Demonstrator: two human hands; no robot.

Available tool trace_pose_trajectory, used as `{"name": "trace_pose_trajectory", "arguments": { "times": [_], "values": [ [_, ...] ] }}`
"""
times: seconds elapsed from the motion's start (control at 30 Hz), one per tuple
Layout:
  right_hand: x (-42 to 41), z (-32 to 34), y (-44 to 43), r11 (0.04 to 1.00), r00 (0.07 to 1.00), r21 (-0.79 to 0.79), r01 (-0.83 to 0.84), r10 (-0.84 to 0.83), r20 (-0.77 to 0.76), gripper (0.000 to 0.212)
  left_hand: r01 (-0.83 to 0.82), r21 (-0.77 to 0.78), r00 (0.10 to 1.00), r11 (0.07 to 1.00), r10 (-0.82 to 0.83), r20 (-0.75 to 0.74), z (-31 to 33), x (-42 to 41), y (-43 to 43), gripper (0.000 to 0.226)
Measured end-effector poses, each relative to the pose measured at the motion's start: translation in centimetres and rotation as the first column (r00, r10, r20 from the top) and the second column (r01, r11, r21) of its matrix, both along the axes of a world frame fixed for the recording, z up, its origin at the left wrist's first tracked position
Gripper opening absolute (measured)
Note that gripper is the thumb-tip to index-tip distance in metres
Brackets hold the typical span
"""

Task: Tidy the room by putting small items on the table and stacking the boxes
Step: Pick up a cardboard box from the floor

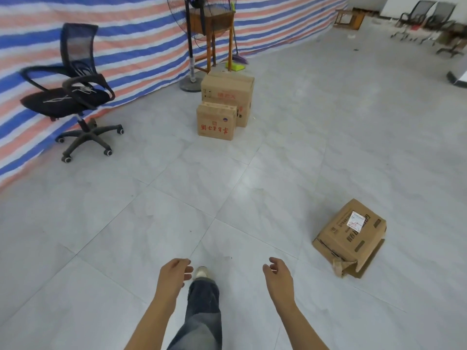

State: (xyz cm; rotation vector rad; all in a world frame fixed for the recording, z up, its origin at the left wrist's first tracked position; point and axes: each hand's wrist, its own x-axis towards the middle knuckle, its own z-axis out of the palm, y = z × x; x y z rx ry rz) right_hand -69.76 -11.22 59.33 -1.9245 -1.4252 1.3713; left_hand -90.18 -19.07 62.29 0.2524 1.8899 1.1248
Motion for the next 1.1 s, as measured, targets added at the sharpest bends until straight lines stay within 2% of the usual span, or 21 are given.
{"name": "trace_pose_trajectory", "arguments": {
  "times": [0.17,0.43,0.6,0.73,0.93,1.1],
  "values": [
    [-4.3,-0.1,9.4,1.0,0.999,0.027,-0.01,0.008,0.046,0.036,-0.011,0.013,0.998,1.0,0.011,0.056,-0.5,-5.3,10.3,0.016],
    [-12.4,2.2,23.6,0.996,0.998,0.082,0.021,-0.025,0.051,0.037,-0.029,0.138,0.999,0.99,0.024,0.036,2.6,-14.4,26.6,0.012],
    [-14.4,1.2,27.9,0.999,0.995,0.023,0.026,-0.029,0.1,0.037,0.044,0.034,0.995,0.998,-0.047,0.093,1.1,-15.1,30.9,0.011],
    [-15.4,0.0,33.7,0.999,0.99,-0.022,0.046,-0.042,0.133,0.036,0.026,-0.05,0.995,0.998,-0.022,0.093,-0.1,-16.9,35.8,0.012],
    [-19.1,-0.6,47.2,1.0,1.0,0.007,0.01,-0.01,0.023,0.036,-0.026,-0.019,1.0,0.999,0.026,0.017,0.3,-20.6,47.5,0.013],
    [-20.5,1.7,60.9,0.997,0.999,0.074,0.019,-0.016,-0.044,0.037,-0.094,-0.001,0.995,0.996,0.094,-0.031,2.0,-22.8,58.4,0.013]
  ]
}}
